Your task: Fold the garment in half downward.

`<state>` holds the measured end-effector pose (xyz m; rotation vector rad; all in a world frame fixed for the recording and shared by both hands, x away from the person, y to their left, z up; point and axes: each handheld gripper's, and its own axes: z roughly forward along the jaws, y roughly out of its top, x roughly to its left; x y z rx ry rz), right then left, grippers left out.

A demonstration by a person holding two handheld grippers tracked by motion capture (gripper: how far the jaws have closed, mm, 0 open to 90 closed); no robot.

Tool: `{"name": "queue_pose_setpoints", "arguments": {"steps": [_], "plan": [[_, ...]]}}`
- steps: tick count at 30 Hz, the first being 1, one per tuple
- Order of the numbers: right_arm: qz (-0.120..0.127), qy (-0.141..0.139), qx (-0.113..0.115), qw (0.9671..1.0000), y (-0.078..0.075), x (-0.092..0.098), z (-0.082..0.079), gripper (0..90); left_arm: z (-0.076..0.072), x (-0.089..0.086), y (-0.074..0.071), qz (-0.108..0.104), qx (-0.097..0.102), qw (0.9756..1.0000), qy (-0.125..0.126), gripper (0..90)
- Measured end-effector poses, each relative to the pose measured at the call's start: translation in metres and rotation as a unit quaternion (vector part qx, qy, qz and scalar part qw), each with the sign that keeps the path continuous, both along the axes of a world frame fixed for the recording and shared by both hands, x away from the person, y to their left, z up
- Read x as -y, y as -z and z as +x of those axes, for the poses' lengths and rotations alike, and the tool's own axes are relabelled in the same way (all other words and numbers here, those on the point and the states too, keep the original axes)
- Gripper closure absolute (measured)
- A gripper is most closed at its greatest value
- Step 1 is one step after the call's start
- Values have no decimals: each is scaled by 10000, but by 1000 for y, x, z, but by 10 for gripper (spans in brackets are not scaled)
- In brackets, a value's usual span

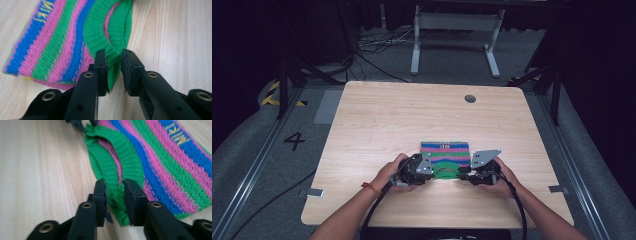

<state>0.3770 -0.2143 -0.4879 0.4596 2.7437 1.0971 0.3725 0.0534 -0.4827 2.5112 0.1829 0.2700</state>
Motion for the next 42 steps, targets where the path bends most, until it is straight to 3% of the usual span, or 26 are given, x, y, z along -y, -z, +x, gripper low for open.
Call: {"name": "queue_pose_setpoints", "arguments": {"steps": [5, 12, 14, 16, 20, 27, 39, 42], "plan": [[28, 50, 53, 10000, -2, 5, 0, 873, 1, -2, 3, 54, 7, 10000, -38, 846], [165, -38, 127, 9998, -12, 9, -6, 898, -1, -1, 1, 30, 47, 10000, -18, 892], [161, -102, 112, 9998, -14, 11, -8, 898, -2, -1, 3, 105, 31, 9999, -5, 894], [65, -146, 74, 9998, -11, 11, -10, 896, -1, -2, 3, 42, -21, 10000, -30, 894], [-150, 31, 60, 9999, 1, 12, -7, 866, 1, -4, 5, -42, -30, 10000, -43, 889], [102, 249, -63, 9996, 8, 17, 0, 879, 11, -10, 9, -327, -199, 9991, -179, 890], [131, 295, -35, 9995, 9, 19, 3, 876, 12, -10, 9, -361, -260, 9987, -264, 884], [45, 268, 29, 9996, 7, 17, 1, 863, 11, -9, 8, -317, -245, 9989, -236, 868]]}}
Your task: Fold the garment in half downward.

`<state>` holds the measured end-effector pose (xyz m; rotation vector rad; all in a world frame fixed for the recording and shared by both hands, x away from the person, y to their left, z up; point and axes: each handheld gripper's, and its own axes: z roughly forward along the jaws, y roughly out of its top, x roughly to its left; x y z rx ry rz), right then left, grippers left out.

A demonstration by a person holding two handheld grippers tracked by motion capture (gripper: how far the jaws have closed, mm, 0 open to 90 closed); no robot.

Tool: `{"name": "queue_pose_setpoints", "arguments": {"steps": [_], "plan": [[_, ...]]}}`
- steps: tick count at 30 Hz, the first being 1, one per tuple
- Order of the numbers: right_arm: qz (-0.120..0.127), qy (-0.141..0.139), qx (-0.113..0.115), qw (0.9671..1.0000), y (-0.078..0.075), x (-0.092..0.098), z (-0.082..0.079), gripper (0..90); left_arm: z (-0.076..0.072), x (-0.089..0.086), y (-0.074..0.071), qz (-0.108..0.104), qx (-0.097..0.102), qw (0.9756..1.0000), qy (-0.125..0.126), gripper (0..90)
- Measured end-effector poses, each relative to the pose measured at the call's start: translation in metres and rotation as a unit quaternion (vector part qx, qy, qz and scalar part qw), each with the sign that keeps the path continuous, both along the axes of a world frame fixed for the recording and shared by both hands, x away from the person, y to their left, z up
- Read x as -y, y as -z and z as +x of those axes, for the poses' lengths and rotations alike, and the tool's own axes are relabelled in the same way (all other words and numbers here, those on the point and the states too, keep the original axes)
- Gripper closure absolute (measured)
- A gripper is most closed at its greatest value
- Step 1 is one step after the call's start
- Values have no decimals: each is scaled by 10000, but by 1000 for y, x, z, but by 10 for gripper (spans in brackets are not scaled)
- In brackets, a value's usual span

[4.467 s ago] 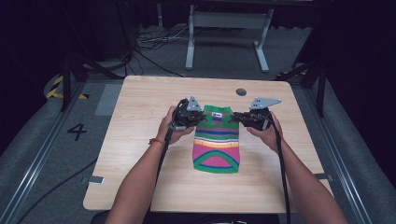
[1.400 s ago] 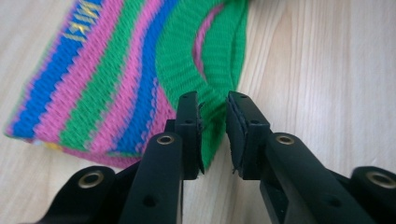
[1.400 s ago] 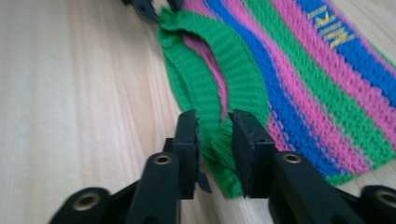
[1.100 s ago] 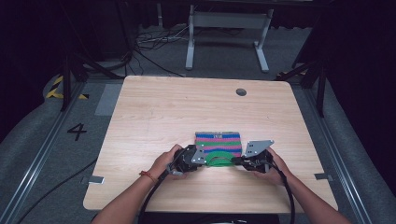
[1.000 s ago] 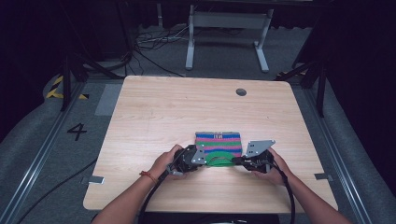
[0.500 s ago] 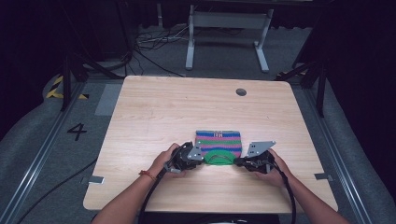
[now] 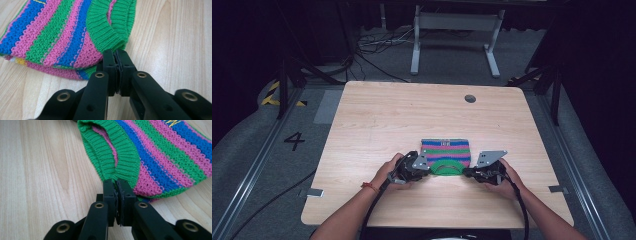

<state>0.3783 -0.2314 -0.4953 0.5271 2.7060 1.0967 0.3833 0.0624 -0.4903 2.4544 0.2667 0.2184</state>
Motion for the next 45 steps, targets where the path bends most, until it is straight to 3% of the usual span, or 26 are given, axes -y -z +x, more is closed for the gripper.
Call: {"name": "queue_pose_setpoints", "arguments": {"steps": [11, 20, 24, 28, 32, 33, 38, 45], "plan": [[-49, -100, 129, 9999, -11, -1, -6, 826, -5, -2, -8, 66, 69, 10000, 21, 808], [-221, -23, 140, 9997, -21, 6, -11, 736, -9, -15, -19, 207, 141, 9997, -65, 692], [-361, 63, 181, 9992, -23, 12, -14, 680, -10, -23, -24, 211, 179, 9994, -230, 619], [-414, 165, 227, 9988, -25, 20, -18, 613, -12, -33, -25, 350, 259, 9980, -462, 508], [-465, 239, 268, 9983, -27, 28, -20, 542, -15, -44, -27, 285, 309, 9970, -649, 446], [-473, 313, 274, 9980, -28, 33, -22, 497, -16, -47, -27, 255, 307, 9965, -729, 391], [-580, 423, 292, 9970, -27, 42, -24, 386, -18, -61, -27, 283, 274, 9950, -914, 327], [-700, 704, 375, 9944, -24, 53, -28, 313, -22, -78, -28, 362, 252, 9940, -1003, 273]]}}
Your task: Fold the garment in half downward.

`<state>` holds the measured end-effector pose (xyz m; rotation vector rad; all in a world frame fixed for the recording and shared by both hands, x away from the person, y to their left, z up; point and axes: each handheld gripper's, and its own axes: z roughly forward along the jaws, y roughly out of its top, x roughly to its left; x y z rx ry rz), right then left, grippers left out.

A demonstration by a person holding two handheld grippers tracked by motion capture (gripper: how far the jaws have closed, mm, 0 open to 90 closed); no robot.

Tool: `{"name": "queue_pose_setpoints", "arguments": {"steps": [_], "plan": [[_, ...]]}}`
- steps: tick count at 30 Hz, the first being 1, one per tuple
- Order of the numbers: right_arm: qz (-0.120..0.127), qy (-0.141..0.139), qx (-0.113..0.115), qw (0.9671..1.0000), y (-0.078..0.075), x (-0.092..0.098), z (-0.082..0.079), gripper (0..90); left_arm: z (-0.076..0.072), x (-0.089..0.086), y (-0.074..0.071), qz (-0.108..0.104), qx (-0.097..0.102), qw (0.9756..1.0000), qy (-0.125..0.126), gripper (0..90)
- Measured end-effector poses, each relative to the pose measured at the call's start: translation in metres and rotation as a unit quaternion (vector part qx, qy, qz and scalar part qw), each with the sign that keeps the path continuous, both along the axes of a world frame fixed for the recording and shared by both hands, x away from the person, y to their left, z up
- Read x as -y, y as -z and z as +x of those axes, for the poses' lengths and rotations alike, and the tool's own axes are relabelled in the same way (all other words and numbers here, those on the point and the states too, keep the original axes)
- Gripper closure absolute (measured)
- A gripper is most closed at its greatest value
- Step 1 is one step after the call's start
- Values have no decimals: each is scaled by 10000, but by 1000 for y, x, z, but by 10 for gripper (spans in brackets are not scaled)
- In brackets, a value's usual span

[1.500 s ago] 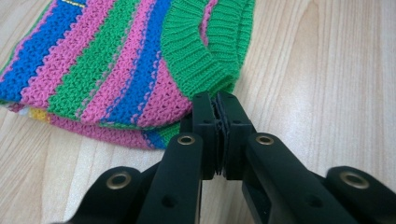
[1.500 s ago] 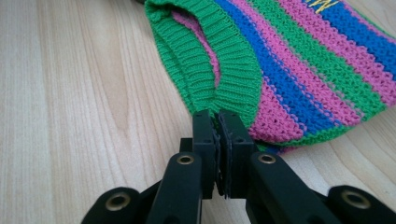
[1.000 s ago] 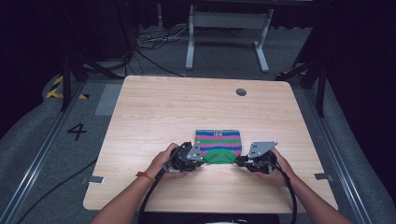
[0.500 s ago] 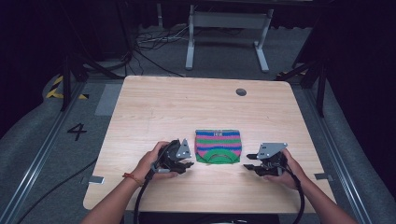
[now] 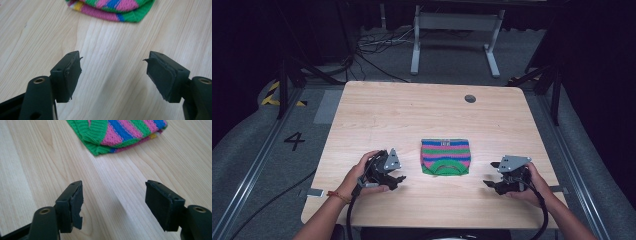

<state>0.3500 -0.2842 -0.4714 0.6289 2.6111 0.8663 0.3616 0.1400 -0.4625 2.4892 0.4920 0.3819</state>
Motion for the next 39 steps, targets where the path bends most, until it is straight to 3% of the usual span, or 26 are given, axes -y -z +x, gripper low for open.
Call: {"name": "queue_pose_setpoints", "arguments": {"steps": [3, 8, 13, 24, 28, 39], "plan": [[-107, 176, 75, 9998, 1, 5, -1, 266, -2, -7, 0, 39, 7, 10000, -50, 246], [-51, 424, 132, 9990, 3, 17, -2, 235, -5, -18, 2, 217, 130, 9992, -306, 208], [21, 634, 109, 9979, 4, 30, -6, 213, -8, -29, 3, 187, 160, 9989, -401, 207], [222, 1106, 56, 9936, 10, 74, -19, 206, -14, -62, 7, -2, 155, 9975, -690, 197], [73, 1254, 113, 9920, 12, 88, -22, 205, -16, -75, 7, -128, 139, 9964, -829, 195], [435, 1654, -62, 9852, 23, 121, -34, 195, -25, -109, 15, -451, -37, 9928, -1108, 183]]}}
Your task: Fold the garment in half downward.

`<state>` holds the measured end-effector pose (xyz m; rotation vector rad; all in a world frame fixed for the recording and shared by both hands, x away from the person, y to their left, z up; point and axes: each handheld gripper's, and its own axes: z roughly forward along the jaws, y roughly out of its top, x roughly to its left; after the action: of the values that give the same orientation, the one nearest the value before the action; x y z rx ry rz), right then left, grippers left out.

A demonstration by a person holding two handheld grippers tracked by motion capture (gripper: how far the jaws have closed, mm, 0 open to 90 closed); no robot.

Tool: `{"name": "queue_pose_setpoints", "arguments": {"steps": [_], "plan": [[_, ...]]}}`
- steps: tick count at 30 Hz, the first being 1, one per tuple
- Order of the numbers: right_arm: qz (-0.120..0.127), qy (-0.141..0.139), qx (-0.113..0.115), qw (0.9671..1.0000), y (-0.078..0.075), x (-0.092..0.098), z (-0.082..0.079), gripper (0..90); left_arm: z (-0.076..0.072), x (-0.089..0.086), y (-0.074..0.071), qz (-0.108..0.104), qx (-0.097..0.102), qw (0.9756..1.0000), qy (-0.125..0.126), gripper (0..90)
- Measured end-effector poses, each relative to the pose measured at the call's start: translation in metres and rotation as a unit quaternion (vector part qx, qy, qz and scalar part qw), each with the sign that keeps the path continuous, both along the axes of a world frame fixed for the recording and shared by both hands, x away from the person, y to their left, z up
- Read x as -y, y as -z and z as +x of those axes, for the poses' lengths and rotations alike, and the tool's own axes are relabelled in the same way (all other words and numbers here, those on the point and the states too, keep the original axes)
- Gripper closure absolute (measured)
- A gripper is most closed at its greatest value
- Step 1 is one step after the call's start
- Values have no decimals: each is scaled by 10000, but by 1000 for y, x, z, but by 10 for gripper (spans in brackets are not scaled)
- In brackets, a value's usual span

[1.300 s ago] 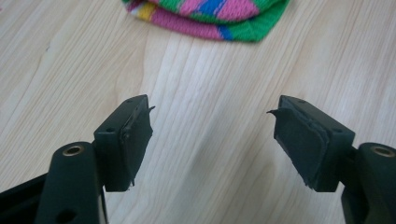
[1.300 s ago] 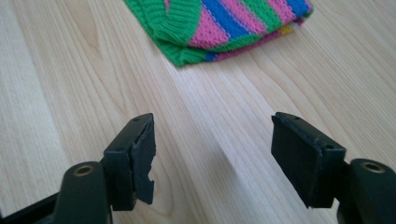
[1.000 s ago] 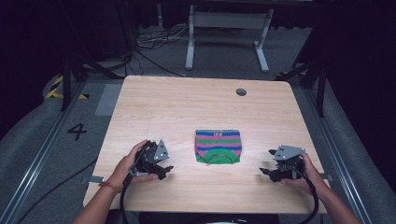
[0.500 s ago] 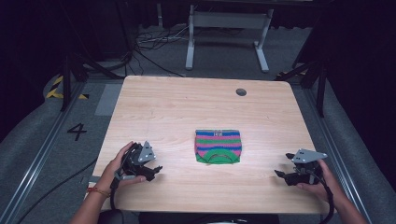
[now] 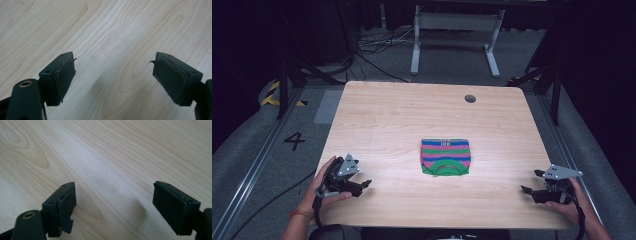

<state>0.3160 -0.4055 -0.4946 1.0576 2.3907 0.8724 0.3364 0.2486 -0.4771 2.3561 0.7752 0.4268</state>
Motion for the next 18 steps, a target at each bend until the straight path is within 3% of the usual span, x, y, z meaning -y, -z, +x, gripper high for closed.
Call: {"name": "queue_pose_setpoints", "arguments": {"steps": [4, 6, 9, 10, 12, 15, 18], "plan": [[241, 147, -30, 9996, 4, 9, -5, 195, -7, -13, 5, -78, -76, 9998, -147, 180], [452, 184, -93, 9988, 7, 14, -7, 194, -12, -23, 10, -297, -264, 9990, -226, 171], [692, 290, -122, 9971, 11, 19, -10, 188, -15, -32, 18, -342, -416, 9976, -437, 170], [692, 290, -122, 9971, 11, 19, -10, 188, -15, -32, 18, -342, -416, 9976, -437, 154], [681, 309, -117, 9971, 11, 20, -11, 184, -18, -40, 22, -567, -395, 9956, -638, 154], [685, 309, -123, 9971, 11, 20, -11, 180, -20, -43, 22, -587, -373, 9931, -944, 153], [674, 367, -111, 9970, 11, 20, -11, 179, -22, -42, 22, -558, -340, 9927, -1012, 149]]}}
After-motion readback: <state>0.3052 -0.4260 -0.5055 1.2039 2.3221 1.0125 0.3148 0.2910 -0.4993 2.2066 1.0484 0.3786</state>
